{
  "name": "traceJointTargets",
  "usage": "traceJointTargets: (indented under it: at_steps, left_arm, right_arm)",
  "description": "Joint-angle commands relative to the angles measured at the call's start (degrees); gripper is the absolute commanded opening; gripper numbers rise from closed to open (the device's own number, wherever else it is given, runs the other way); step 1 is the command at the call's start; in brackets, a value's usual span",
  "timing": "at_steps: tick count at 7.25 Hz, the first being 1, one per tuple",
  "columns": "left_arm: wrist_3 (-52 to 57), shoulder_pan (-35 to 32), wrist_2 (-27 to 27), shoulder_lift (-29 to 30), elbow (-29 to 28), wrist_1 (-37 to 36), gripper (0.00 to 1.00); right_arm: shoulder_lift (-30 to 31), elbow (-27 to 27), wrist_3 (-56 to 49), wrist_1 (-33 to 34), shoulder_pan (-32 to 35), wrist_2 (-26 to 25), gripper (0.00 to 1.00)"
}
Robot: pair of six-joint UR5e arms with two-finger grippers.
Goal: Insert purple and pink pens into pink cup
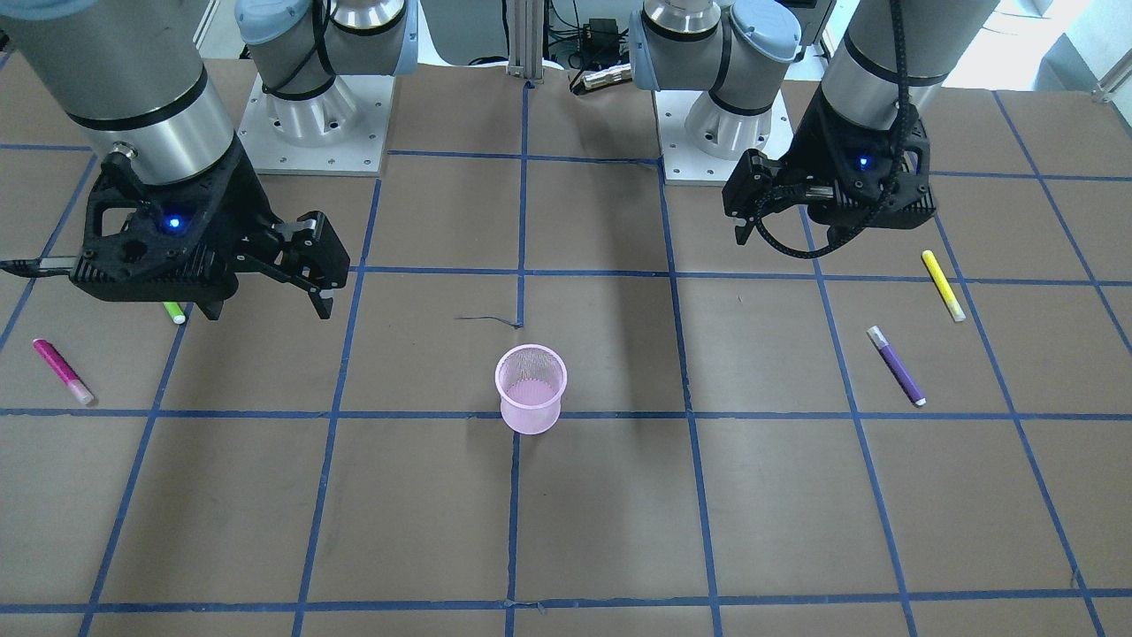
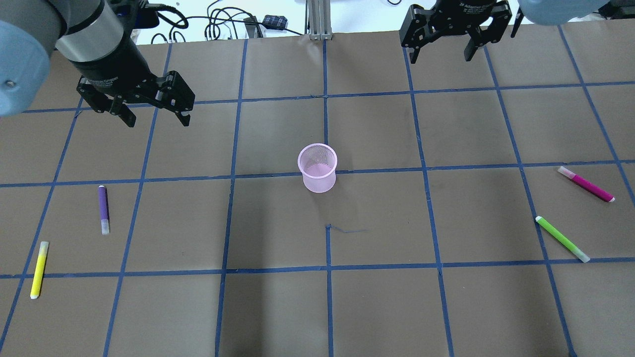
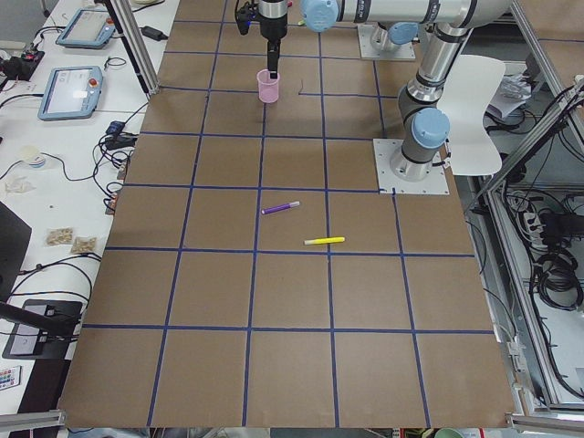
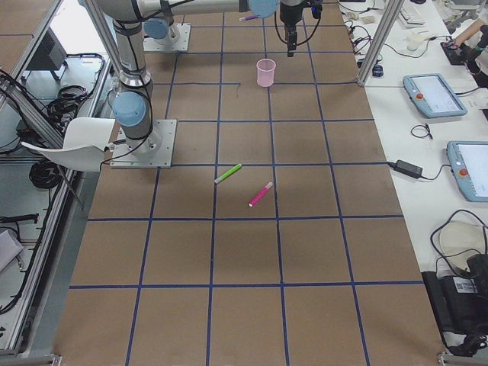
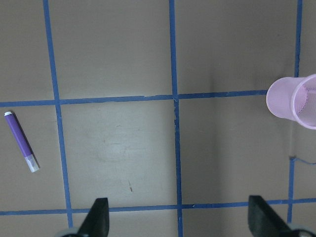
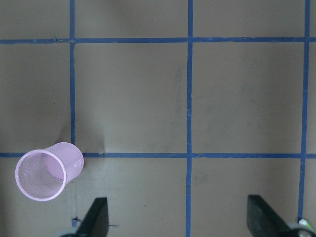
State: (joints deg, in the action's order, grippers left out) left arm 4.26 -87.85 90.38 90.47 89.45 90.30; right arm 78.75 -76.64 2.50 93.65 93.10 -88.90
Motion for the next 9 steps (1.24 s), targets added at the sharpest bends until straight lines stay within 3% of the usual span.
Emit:
traceJointTargets:
  at_steps: [1, 5, 6, 8, 9]
  left_arm:
    - [0.0, 0.1, 0.1, 0.0, 0.1, 0.0, 1.00]
    - [0.0, 0.3, 0.0, 0.1, 0.1, -0.1, 1.00]
    - [0.0, 0.4, 0.0, 0.1, 0.1, 0.0, 1.00]
    - [0.6, 0.7, 0.1, 0.1, 0.1, -0.1, 1.00]
    - [0.6, 0.8, 0.0, 0.1, 0.1, -0.2, 1.00]
  right_arm:
    - [0.0, 0.0, 0.0, 0.0, 0.0, -0.1, 1.00]
    - [0.0, 0.0, -0.6, -0.6, -2.6, -0.3, 1.00]
    - [0.2, 0.1, -4.7, -4.7, -6.0, 0.0, 1.00]
    - [-0.3, -0.9, -26.9, -6.1, -15.8, -0.7, 1.00]
    - [-0.7, -3.8, -36.0, -6.1, -19.9, -1.0, 1.00]
